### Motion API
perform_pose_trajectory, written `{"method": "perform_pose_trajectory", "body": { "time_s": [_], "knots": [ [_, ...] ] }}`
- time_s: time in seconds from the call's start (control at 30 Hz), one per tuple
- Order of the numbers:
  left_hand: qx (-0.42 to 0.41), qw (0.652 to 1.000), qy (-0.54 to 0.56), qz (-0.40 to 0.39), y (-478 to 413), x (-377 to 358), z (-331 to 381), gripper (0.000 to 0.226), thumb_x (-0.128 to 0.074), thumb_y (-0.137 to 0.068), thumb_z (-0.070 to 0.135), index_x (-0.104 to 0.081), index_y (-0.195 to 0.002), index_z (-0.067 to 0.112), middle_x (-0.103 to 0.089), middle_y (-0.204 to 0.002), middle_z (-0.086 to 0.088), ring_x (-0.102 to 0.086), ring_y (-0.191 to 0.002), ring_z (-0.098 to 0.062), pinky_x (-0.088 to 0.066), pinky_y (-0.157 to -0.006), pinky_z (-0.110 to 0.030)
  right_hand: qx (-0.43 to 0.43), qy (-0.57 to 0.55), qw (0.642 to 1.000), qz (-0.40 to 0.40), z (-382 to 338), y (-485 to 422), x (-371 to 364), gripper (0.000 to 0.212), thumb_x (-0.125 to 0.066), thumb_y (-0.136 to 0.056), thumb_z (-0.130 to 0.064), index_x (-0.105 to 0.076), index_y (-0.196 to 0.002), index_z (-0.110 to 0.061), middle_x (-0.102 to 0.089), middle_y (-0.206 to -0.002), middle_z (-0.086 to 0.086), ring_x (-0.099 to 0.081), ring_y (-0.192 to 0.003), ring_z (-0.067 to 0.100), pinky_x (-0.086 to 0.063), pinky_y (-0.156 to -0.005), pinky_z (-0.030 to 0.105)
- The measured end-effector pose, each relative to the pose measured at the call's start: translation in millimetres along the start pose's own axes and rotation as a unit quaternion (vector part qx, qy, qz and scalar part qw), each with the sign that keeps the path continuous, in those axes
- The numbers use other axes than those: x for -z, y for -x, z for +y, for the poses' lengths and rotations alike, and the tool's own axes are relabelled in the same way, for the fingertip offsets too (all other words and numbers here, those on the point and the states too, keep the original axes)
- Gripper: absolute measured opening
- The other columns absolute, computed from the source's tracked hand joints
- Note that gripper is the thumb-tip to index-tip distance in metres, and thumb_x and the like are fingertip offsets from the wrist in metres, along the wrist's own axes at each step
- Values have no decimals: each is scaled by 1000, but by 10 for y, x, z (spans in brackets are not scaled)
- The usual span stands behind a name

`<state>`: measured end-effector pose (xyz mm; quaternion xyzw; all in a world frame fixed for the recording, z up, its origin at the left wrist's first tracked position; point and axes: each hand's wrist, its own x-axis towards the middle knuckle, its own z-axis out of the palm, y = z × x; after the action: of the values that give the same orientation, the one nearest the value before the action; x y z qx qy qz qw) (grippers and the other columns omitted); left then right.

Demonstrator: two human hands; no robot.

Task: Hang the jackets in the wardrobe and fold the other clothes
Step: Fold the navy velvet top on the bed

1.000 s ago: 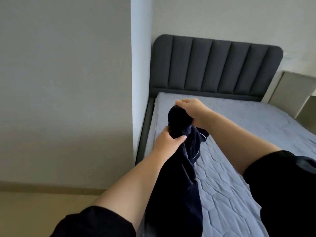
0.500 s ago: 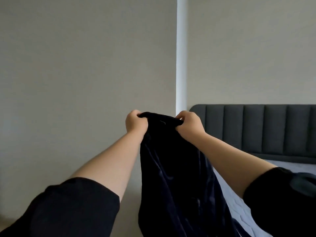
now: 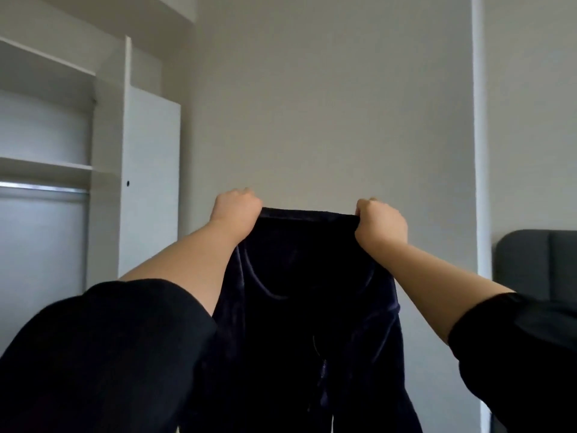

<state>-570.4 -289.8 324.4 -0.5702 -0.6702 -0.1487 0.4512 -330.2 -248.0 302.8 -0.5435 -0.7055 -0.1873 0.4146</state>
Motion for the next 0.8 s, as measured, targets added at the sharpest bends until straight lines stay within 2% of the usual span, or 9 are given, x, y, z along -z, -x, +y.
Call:
{"method": "perform_pose_trajectory", "body": {
  "time_s": [0.17,0.3,0.37,0.47,0.53,0.63,0.67,0.73,0.8],
  "knots": [
    [173,957,11,-233,311,-74,-398,11,-44,-84,15,-55,-81,17,-49,-74,3,-45,-61,-15,-30,-49,-24,0,76,991,-106,-250,159,-345,22,-47,-79,0,-37,-66,-14,-45,-66,3,-40,-54,18,-30,-47,26],
    [257,886,203,-329,459,-171,-552,40,-40,-86,20,-56,-120,7,-60,-96,-8,-59,-78,-23,-50,-72,-31,0,116,985,-130,-331,276,-502,14,-48,-81,-5,-43,-72,-14,-45,-65,0,-44,-55,18,-31,-49,23],
    [282,865,260,-325,499,-255,-584,39,-43,-85,17,-55,-120,5,-60,-86,-10,-56,-59,-22,-47,-58,-27,-28,131,974,-181,-318,296,-527,13,-48,-82,-9,-45,-71,-15,-50,-68,-1,-47,-57,16,-31,-48,22],
    [276,909,209,-232,564,-352,-620,15,-47,-79,10,-59,-88,8,-60,-77,-7,-58,-58,-22,-42,-49,-23,-34,111,984,-136,-261,306,-545,15,-48,-81,-8,-42,-69,-14,-48,-65,1,-44,-54,18,-29,-47,22],
    [246,910,166,-288,608,-392,-609,20,-47,-86,17,-61,-98,9,-61,-89,-5,-53,-60,-20,-39,-50,-24,-61,103,986,-119,-182,314,-544,16,-46,-83,-6,-42,-69,-13,-46,-63,2,-45,-54,20,-32,-48,24],
    [278,817,282,-420,606,-446,-485,49,-40,-95,30,-42,-137,6,-55,-123,-4,-39,-52,-17,-36,-40,-20,-161,19,969,-185,-41,303,-468,19,-44,-86,-8,-46,-68,-11,-53,-65,5,-49,-55,20,-43,-58,29],
    [294,788,332,-427,615,-407,-403,50,-41,-96,28,-40,-139,4,-56,-124,-7,-44,-52,-19,-39,-38,-20,-194,-25,960,-198,0,296,-432,19,-43,-87,-7,-47,-68,-9,-56,-59,7,-52,-52,22,-45,-59,29],
    [298,754,428,-399,597,-376,-208,33,-44,-99,18,-54,-124,-1,-68,-98,-11,-64,-77,-29,-54,-59,-31,-247,-95,942,-205,74,298,-363,21,-42,-87,-2,-51,-68,-2,-58,-43,11,-58,-42,23,-49,-53,28],
    [298,733,512,-335,522,-303,-9,25,-41,-99,6,-55,-119,-1,-68,-101,-15,-63,-100,-33,-55,-64,-39,-290,-149,930,-171,158,293,-280,19,-43,-87,-1,-51,-70,1,-61,-50,16,-64,-49,27,-53,-53,31]
  ]
}}
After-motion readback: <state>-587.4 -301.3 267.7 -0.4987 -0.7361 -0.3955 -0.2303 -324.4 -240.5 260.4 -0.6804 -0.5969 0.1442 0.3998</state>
